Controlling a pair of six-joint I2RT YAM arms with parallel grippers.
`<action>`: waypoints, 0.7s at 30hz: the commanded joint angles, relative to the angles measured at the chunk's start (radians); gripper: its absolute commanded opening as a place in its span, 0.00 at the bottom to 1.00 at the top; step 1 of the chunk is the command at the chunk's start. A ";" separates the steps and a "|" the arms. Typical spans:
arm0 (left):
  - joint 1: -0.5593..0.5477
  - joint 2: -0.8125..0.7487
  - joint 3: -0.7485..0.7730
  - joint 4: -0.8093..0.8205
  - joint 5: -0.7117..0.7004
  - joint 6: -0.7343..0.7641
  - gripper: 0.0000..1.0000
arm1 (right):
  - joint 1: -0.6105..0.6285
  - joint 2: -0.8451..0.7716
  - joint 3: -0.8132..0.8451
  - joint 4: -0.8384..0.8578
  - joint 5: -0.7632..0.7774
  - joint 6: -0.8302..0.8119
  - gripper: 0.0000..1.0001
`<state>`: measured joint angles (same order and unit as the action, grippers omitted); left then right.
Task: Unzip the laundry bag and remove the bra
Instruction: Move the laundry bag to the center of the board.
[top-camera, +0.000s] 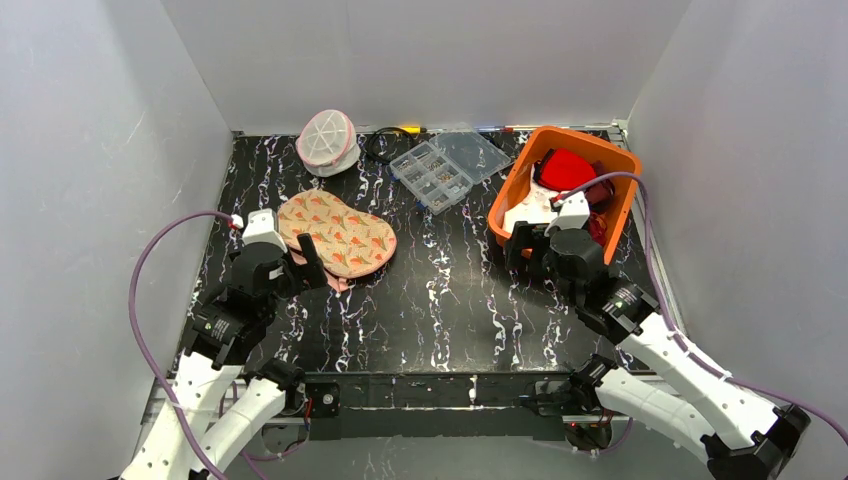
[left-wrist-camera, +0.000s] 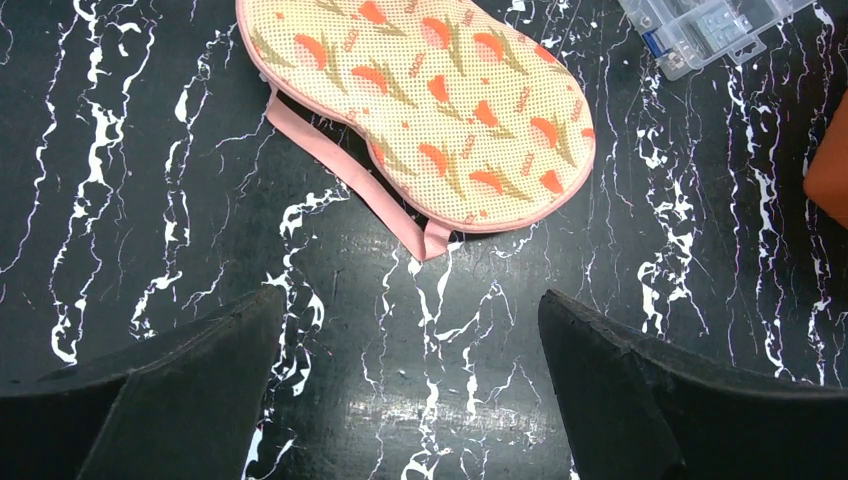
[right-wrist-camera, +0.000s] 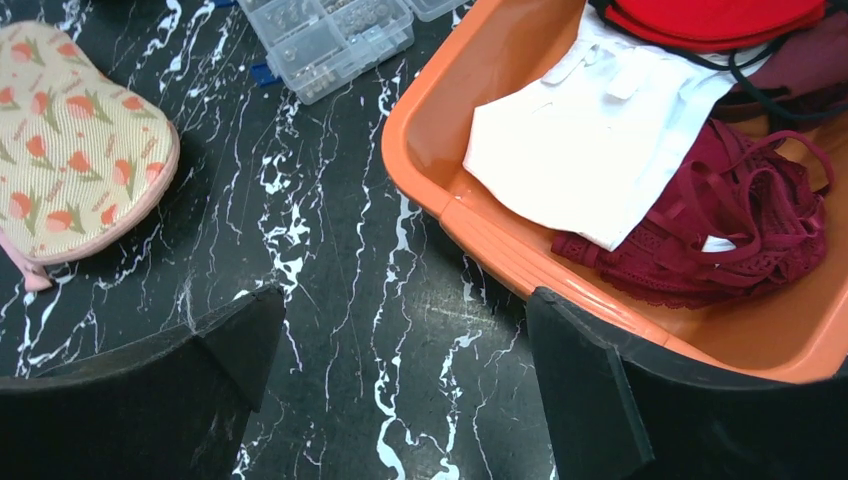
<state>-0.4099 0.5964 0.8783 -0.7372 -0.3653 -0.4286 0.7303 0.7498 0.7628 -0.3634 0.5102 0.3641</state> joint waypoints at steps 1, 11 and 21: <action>-0.003 -0.015 -0.010 0.011 0.013 0.017 0.98 | -0.002 0.000 0.029 0.032 -0.044 -0.034 0.99; -0.003 0.072 -0.012 0.013 0.067 -0.156 0.98 | -0.001 -0.015 -0.019 0.080 -0.080 -0.028 0.98; 0.075 0.090 -0.137 0.205 0.204 -0.439 0.96 | -0.001 0.008 -0.085 0.146 -0.318 0.059 0.93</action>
<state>-0.3946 0.7116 0.7887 -0.6205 -0.2184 -0.7322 0.7296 0.7830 0.7181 -0.3046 0.3023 0.3759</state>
